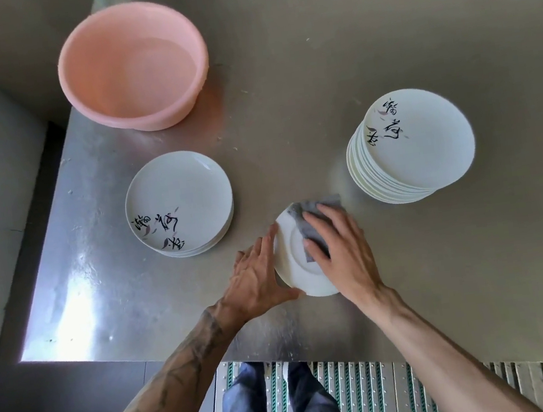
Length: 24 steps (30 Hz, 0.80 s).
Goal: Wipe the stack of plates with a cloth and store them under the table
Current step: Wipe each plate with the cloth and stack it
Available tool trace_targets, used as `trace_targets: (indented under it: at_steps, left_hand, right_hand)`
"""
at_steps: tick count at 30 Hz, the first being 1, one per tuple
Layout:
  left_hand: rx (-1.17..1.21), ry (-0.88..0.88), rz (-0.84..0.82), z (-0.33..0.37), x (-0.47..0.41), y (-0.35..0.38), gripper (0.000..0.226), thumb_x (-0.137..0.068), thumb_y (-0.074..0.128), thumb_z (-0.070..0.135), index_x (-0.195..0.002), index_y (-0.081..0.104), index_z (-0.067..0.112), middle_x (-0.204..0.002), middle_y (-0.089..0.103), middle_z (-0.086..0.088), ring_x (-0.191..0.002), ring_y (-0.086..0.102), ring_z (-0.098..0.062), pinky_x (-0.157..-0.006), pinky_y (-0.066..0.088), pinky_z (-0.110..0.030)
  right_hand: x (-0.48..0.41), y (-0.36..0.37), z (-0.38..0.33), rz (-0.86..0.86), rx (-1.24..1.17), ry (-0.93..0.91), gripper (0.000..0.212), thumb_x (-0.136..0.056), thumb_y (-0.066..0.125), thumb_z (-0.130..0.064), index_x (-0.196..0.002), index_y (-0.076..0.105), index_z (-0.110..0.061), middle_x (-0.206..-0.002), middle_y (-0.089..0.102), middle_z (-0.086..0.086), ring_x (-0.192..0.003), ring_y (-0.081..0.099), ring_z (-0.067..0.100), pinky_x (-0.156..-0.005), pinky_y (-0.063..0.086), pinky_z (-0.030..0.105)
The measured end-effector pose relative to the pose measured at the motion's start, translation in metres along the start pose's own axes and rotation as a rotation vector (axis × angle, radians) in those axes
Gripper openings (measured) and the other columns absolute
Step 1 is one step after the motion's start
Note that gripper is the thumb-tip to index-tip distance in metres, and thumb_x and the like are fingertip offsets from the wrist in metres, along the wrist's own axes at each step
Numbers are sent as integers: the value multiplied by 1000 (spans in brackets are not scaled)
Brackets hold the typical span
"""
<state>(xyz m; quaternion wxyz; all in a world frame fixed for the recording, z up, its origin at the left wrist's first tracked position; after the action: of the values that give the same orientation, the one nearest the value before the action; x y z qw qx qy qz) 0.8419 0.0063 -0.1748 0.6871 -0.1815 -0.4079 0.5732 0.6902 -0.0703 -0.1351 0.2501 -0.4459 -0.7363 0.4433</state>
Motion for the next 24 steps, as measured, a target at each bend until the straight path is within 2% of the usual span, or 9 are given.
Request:
trace_targets:
  at_steps: [2,4,9,13,16,19,21,24]
  left_hand:
    - [-6,-1,14,1,0,-2,134,-61,86,67,-160,10,21,-149,47,-1,-130,51,-23,-109,38,-44]
    - [-7,1,23,2,0,-3,135,-58,87,66,-160,9,22,-147,49,-1,-129,52,-23,-107,37,-41]
    - [5,-6,29,3,2,-3,133,-62,86,66,-160,7,23,-152,43,-2,-135,47,-26,-114,35,-46]
    - [51,-16,53,9,5,-8,132,-64,91,57,-161,9,22,-154,42,-4,-134,48,-28,-113,37,-49]
    - [201,-22,71,14,10,-20,129,-65,97,35,-163,14,22,-145,45,-6,-119,55,-28,-104,49,-48]
    - [424,-2,125,25,15,-34,113,-70,94,10,-160,27,26,-121,51,-2,-88,62,-25,-81,59,-40]
    - [547,1,153,32,16,-42,96,-75,89,3,-153,40,30,-109,52,-1,-74,60,-25,-69,55,-32]
    - [602,-22,146,41,12,-54,73,-78,86,3,-138,57,34,-97,59,-6,-70,54,-18,-69,50,-31]
  right_hand:
    - [1,10,-19,-53,51,-142,48,-100,58,-41,-144,56,-24,-153,46,0,-141,42,24,-116,37,41]
    - [1,5,-14,-54,59,-163,49,-100,60,-40,-146,55,-24,-154,46,0,-141,42,23,-117,37,38]
    - [33,-26,41,77,-92,241,44,-100,61,-28,-143,57,-21,-145,52,-3,-127,49,24,-106,44,34]
    - [78,-27,20,138,-121,271,38,-98,65,-24,-136,63,-22,-138,54,-5,-118,53,20,-102,46,30]
    - [88,-28,14,181,-173,296,35,-97,66,-16,-131,68,-20,-132,58,-4,-117,58,19,-105,46,27]
    - [84,-37,20,222,-228,313,33,-96,66,-9,-129,70,-16,-127,62,-2,-118,61,18,-103,50,36]
    - [81,-44,23,243,-227,317,33,-95,67,-7,-127,71,-15,-123,63,-2,-114,63,18,-99,53,38]
    - [79,-51,28,253,-233,317,32,-96,66,-7,-126,71,-16,-121,63,-3,-111,64,16,-97,54,38]
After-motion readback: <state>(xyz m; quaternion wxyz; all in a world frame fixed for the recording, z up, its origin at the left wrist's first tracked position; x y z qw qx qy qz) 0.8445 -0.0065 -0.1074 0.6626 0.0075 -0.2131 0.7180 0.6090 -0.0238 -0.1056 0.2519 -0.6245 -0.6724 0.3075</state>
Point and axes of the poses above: each hand's wrist, its own x-axis away from the middle knuckle, its own y-axis out of the palm, z = x × y, the point moved 8 cm from there along -x, towards the middle knuckle
